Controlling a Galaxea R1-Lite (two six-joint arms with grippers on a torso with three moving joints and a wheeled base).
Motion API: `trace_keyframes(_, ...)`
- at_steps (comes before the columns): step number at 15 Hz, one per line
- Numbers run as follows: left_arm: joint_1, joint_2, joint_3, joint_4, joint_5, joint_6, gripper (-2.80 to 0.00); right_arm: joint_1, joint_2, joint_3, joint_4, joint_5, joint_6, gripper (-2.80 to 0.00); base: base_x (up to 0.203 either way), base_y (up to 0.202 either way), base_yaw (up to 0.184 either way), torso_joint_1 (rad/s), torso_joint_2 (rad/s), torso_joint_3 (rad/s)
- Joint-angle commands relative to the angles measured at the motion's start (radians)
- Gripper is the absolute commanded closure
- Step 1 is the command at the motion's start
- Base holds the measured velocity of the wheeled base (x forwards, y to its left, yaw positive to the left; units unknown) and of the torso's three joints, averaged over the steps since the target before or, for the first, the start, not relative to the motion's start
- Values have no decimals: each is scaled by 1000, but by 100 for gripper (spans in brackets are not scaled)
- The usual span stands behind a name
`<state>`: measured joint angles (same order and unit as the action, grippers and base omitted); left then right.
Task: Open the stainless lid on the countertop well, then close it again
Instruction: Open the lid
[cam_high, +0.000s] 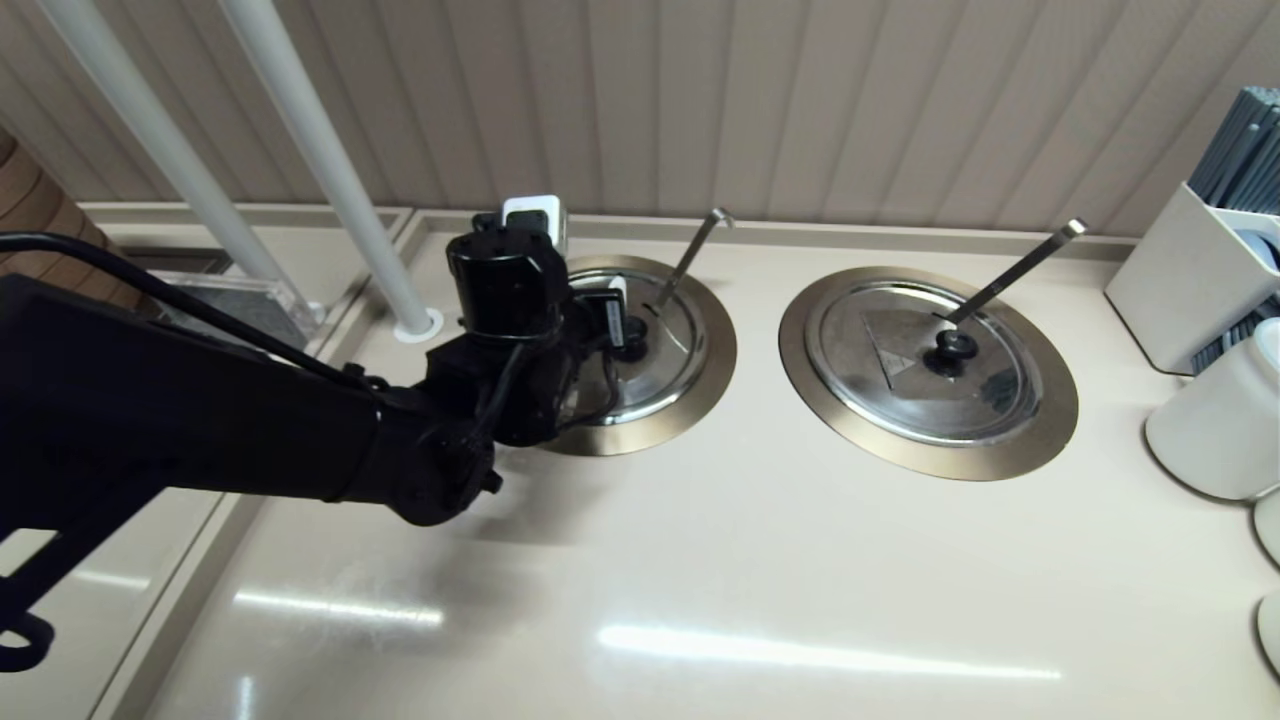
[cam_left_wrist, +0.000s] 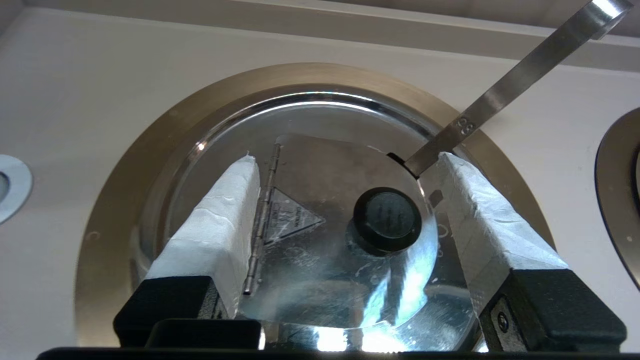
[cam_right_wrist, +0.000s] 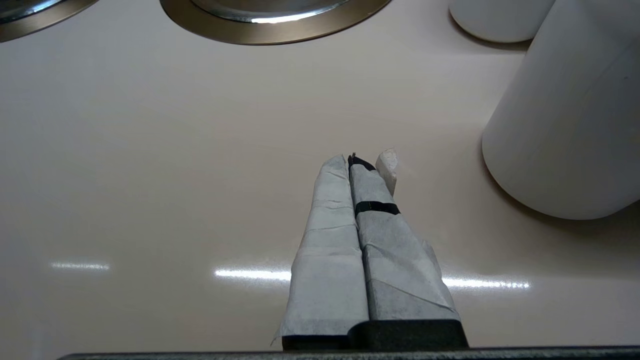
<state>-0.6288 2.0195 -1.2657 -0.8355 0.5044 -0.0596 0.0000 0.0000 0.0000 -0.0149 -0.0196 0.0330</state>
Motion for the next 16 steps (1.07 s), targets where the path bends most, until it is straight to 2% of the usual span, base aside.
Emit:
trace_keyframes(1, -19, 77, -11, -67, 17, 2, -280, 0, 0, 5, 0, 0, 1, 0, 0, 0, 0, 0, 0, 0)
trace_keyframes(11, -23, 213, -91, -87, 24, -43, -280, 0, 0, 5, 0, -1, 1, 0, 0, 0, 0, 0, 0, 0)
trace_keyframes(13, -19, 232, -100, -146, 25, -45, -280, 0, 0, 5, 0, 0, 1, 0, 0, 0, 0, 0, 0, 0)
trace_keyframes(16, -16, 255, -109, -158, 26, -40, -280, 0, 0, 5, 0, 0, 1, 0, 0, 0, 0, 0, 0, 0)
